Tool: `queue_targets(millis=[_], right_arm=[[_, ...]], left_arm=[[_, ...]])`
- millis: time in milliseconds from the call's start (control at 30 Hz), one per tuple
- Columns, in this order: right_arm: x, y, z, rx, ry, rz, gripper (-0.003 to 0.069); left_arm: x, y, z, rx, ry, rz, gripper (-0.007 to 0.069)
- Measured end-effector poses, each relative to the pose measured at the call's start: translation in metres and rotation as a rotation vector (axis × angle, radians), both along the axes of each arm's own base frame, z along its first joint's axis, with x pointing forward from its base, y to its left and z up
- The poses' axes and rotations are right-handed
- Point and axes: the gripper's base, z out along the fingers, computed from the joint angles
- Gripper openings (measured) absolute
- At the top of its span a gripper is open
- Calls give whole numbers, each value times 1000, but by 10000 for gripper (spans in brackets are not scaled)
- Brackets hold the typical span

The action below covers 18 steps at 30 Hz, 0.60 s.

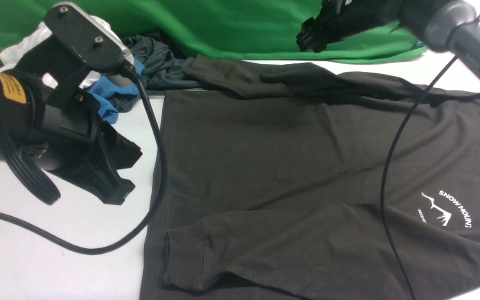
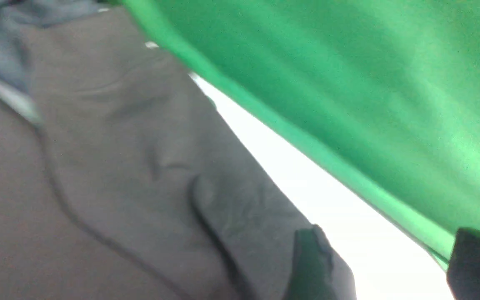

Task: Fold a long-sleeved shirt on a white desktop.
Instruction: 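Fold the left side of the dark shirt inward over its body with the left gripper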

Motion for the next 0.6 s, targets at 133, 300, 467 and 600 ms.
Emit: queue_targets(millis=[133,300,467,600], right_arm=[[6,2,-38,-24,54,15,514],[6,10,-67,-29,108,56,456],[2,21,-71,-49,105,100,245],[0,28,-67,-52,113,128,74]], left_arm=[[0,0,0,-2,1,0,18],[0,0,0,-2,1,0,18],[0,0,0,-3,1,0,18],[0,0,0,-3,1,0,18]])
